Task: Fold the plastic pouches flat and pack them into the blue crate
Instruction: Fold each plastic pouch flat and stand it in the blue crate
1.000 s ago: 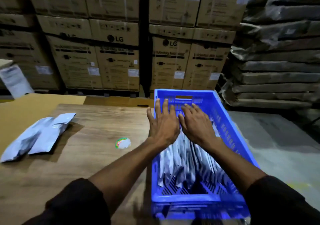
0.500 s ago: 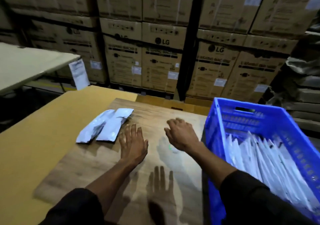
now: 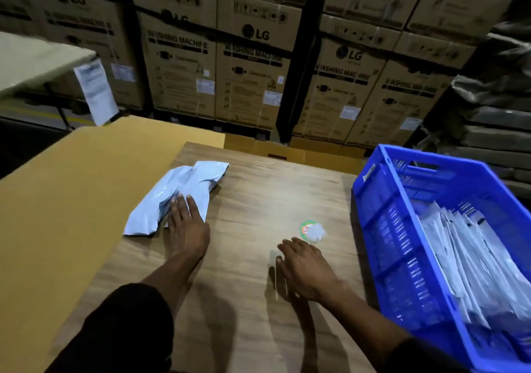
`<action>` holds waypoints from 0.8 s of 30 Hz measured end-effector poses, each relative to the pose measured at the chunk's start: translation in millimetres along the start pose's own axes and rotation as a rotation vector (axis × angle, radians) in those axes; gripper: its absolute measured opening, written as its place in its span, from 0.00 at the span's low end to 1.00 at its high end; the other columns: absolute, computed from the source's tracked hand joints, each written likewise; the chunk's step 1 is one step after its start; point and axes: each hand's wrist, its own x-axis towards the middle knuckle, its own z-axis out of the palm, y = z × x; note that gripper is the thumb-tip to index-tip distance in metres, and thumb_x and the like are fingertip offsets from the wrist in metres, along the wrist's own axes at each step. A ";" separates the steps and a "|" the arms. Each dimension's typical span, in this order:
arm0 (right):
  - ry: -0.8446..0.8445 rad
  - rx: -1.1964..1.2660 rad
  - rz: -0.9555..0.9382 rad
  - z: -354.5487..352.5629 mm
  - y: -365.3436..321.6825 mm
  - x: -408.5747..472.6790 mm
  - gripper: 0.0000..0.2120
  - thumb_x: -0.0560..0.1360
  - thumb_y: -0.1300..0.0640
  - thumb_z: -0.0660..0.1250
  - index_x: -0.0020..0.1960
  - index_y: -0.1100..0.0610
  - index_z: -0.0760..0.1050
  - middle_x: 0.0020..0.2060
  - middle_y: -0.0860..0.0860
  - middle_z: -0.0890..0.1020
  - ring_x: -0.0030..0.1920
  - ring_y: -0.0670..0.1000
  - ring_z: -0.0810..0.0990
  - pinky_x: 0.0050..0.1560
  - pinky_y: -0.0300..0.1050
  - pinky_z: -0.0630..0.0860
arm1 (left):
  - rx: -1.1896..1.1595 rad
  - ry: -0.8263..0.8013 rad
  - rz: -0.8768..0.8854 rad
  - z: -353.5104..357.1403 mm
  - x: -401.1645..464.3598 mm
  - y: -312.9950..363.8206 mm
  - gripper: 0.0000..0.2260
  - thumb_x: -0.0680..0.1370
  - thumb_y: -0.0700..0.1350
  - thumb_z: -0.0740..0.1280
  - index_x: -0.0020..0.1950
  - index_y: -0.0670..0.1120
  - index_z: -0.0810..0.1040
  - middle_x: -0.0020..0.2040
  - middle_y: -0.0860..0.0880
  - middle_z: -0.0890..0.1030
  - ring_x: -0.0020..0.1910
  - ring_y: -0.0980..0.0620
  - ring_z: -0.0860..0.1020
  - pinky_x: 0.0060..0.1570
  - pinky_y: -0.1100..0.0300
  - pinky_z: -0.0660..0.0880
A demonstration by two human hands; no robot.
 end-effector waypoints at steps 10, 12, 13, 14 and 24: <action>0.121 0.049 0.033 -5.3 -1.8 14.2 0.26 0.81 0.44 0.50 0.70 0.57 0.72 0.70 0.55 0.75 0.72 0.60 0.71 0.68 0.59 0.71 | 0.014 0.015 0.642 37.1 -46.7 14.1 0.39 0.74 0.42 0.67 0.82 0.42 0.54 0.82 0.39 0.56 0.80 0.38 0.59 0.73 0.42 0.60; 0.145 0.029 0.025 -5.2 -3.0 11.3 0.25 0.82 0.44 0.50 0.70 0.56 0.72 0.71 0.55 0.74 0.73 0.59 0.70 0.69 0.60 0.70 | 0.029 0.019 0.782 35.2 -60.5 17.0 0.35 0.79 0.47 0.63 0.83 0.45 0.52 0.83 0.42 0.55 0.81 0.41 0.58 0.74 0.45 0.57; 0.149 0.012 0.020 -4.4 -2.7 9.3 0.25 0.82 0.44 0.51 0.70 0.57 0.73 0.71 0.55 0.74 0.73 0.58 0.70 0.69 0.61 0.69 | 0.030 0.031 0.842 35.7 -65.8 16.2 0.33 0.81 0.49 0.60 0.84 0.46 0.51 0.83 0.44 0.54 0.81 0.43 0.57 0.74 0.47 0.56; 0.147 -0.009 0.014 -2.0 -2.3 6.5 0.25 0.82 0.44 0.51 0.71 0.57 0.73 0.72 0.55 0.73 0.73 0.58 0.69 0.70 0.62 0.68 | 0.031 0.041 0.888 35.6 -70.5 14.5 0.32 0.82 0.51 0.57 0.84 0.47 0.51 0.84 0.46 0.52 0.81 0.44 0.56 0.75 0.48 0.55; -0.082 0.059 0.027 40.8 -1.5 -28.6 0.42 0.73 0.31 0.28 0.82 0.49 0.44 0.79 0.40 0.40 0.77 0.41 0.35 0.78 0.54 0.43 | 0.154 -0.172 1.016 11.3 -74.9 -7.6 0.29 0.85 0.56 0.50 0.84 0.56 0.42 0.84 0.53 0.41 0.83 0.47 0.45 0.80 0.46 0.47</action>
